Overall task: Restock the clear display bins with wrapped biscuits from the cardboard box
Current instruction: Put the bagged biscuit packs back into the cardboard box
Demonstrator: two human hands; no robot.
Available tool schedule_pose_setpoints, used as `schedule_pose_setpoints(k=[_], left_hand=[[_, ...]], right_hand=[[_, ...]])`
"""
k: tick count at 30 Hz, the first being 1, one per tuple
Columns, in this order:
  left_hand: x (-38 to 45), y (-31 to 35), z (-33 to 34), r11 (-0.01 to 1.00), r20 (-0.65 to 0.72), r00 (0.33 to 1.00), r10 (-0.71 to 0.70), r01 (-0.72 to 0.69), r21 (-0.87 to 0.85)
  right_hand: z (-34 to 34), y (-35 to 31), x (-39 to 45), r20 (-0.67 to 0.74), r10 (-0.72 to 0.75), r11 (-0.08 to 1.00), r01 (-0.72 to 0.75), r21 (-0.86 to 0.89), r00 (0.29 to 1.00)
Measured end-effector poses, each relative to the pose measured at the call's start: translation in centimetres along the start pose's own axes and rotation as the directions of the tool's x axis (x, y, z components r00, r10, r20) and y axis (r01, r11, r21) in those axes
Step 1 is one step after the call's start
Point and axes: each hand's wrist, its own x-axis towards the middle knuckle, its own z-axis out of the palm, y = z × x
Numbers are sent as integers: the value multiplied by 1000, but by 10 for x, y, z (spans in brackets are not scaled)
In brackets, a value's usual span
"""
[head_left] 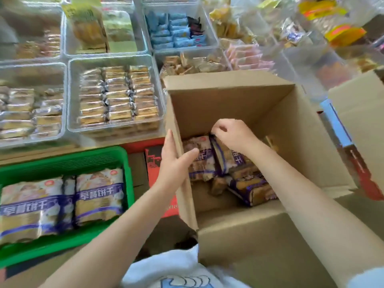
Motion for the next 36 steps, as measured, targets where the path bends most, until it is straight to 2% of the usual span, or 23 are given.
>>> schedule_pose_setpoints(k=[2,4,8,10,12,16,18,21,23,25,26,27,28,30,33,36], left_hand=[[4,-2,-4,1000,2,1000,5,-5,-30],[-1,4,-4,999,-12,1000,28,-28,-29],[-3,5,4,995,-34,999,38,-41,-90],[-2,5,8,995,-56,998,38,-43,-88],[-1,5,10,995,-77,996,38,-45,-93],[-1,3,8,992,-100,994,51,-62,-113],[-1,2,10,991,-107,993,44,-57,-120],[-2,1,13,989,-113,992,57,-71,-129],[-3,1,12,988,-104,992,70,-83,-131],[-4,1,12,991,-103,992,70,-82,-109],[-5,1,12,994,-106,992,68,-77,-83],[-6,2,11,997,-117,991,67,-72,-40],[-7,4,10,997,-144,987,75,-71,38],[-9,10,4,951,-212,962,174,-108,289],[-14,29,-4,817,-160,897,411,-285,501],[-20,58,-9,771,-104,861,499,-385,508]], right_hand=[[8,25,15,264,76,980,-23,-197,961],[26,43,28,453,114,929,66,-363,884],[65,64,32,690,115,852,286,-439,714],[80,74,26,740,125,791,384,-477,661],[95,90,21,748,154,722,443,-531,645],[107,105,15,747,29,652,554,-518,664],[110,104,14,745,20,648,559,-517,667],[102,103,25,733,78,823,371,-430,676],[85,102,39,722,58,959,162,-232,690],[60,93,47,718,29,990,-121,76,695],[47,87,49,723,-5,924,-273,267,691],[34,81,50,725,-60,812,-389,436,686],[21,74,49,718,-133,696,-451,559,683],[-1,57,44,692,-292,555,-472,685,661],[-19,29,37,669,-458,502,-451,738,586],[-18,-5,29,683,-505,552,-410,726,528]])
